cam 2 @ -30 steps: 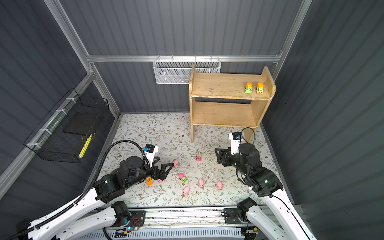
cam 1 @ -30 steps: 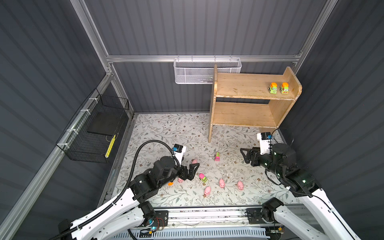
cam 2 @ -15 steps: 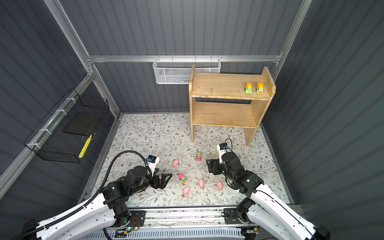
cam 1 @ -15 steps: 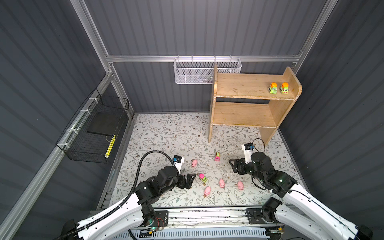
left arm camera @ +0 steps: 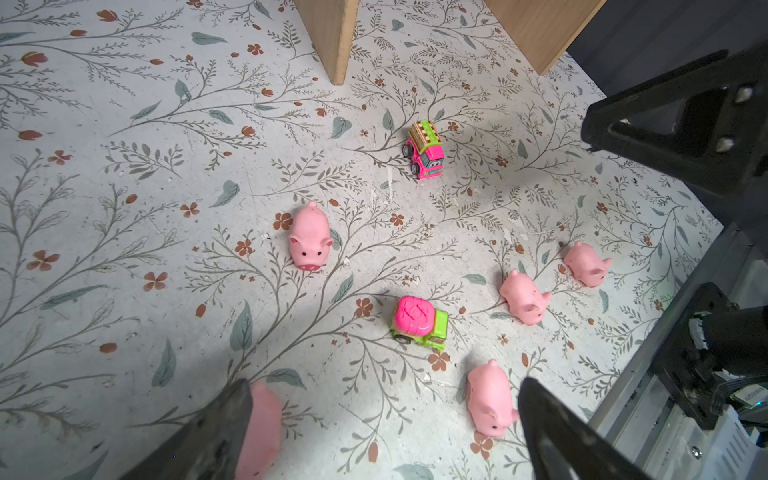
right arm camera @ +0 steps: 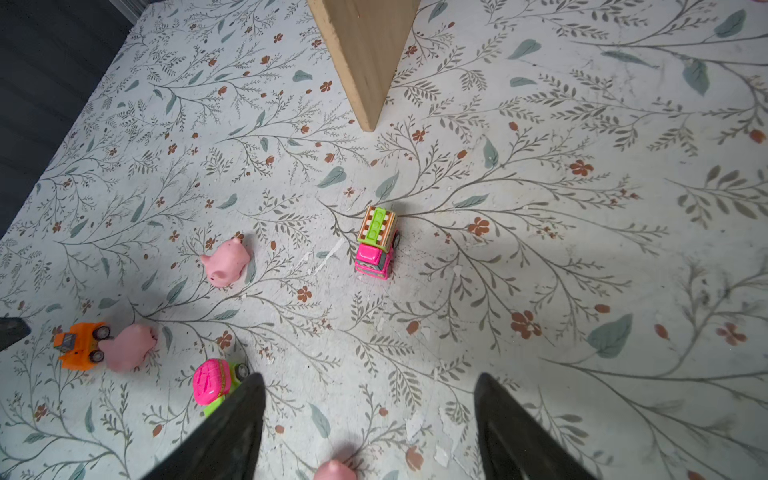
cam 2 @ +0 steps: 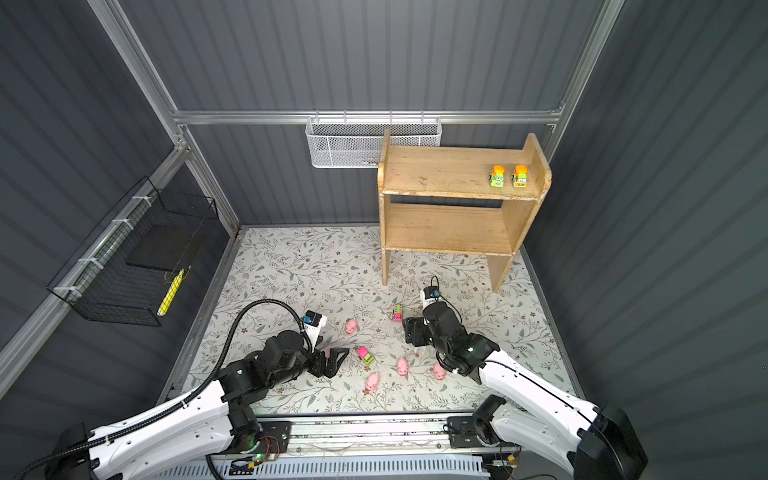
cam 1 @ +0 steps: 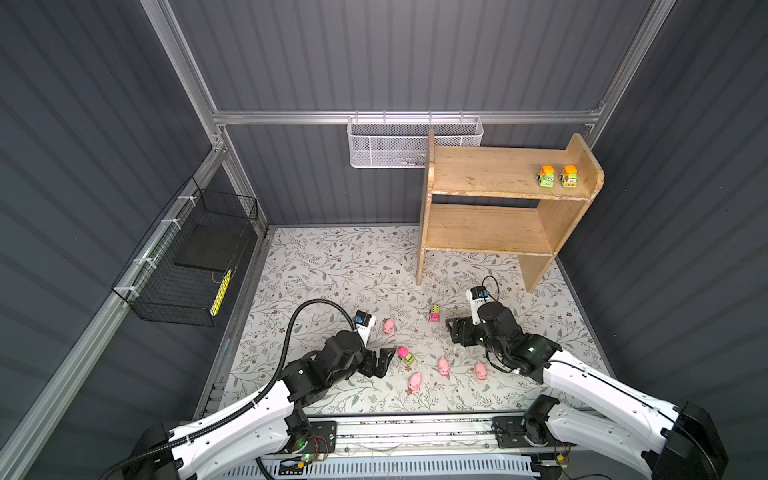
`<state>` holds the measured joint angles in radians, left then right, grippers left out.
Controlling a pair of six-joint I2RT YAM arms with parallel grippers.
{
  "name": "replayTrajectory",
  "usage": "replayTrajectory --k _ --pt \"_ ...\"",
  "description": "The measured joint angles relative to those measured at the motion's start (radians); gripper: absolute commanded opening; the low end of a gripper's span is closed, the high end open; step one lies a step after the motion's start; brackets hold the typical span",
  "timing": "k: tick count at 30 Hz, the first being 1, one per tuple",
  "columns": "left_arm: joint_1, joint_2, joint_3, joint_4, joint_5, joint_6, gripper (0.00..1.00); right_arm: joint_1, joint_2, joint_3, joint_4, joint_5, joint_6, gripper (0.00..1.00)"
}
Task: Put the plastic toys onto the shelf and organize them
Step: 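Withdraw both grippers from the shelf and move them down toward the toys, then close the right gripper on the pink-and-green truck and lift it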
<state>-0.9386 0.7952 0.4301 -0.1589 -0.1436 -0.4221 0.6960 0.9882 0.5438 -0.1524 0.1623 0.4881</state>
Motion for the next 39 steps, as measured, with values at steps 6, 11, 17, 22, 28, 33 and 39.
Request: replayTrajectory --k 6,11,17,22,28,33,39 --pt "0.0 0.001 0.0 0.003 -0.018 0.023 1.0 0.013 0.122 -0.011 0.091 0.025 0.008 0.79" --pt "0.0 0.004 0.0 0.005 -0.029 0.034 1.0 0.039 0.231 -0.011 0.159 0.072 0.01 0.78" --pt "0.0 0.033 0.0 0.018 -0.038 0.05 1.0 0.067 0.346 -0.011 0.266 0.144 0.012 0.78" --pt "0.0 0.051 0.001 0.026 -0.04 0.058 1.0 0.086 0.456 -0.006 0.362 0.179 0.018 0.78" --pt "0.0 0.064 0.005 0.026 -0.04 0.072 1.0 0.098 0.578 0.026 0.46 0.205 0.02 0.77" --pt "0.0 0.067 0.01 0.033 -0.04 0.076 1.0 0.1 0.662 0.061 0.54 0.236 0.017 0.76" --pt "0.0 0.067 0.01 0.033 -0.04 0.076 1.0 0.1 0.745 0.103 0.595 0.284 0.008 0.73"
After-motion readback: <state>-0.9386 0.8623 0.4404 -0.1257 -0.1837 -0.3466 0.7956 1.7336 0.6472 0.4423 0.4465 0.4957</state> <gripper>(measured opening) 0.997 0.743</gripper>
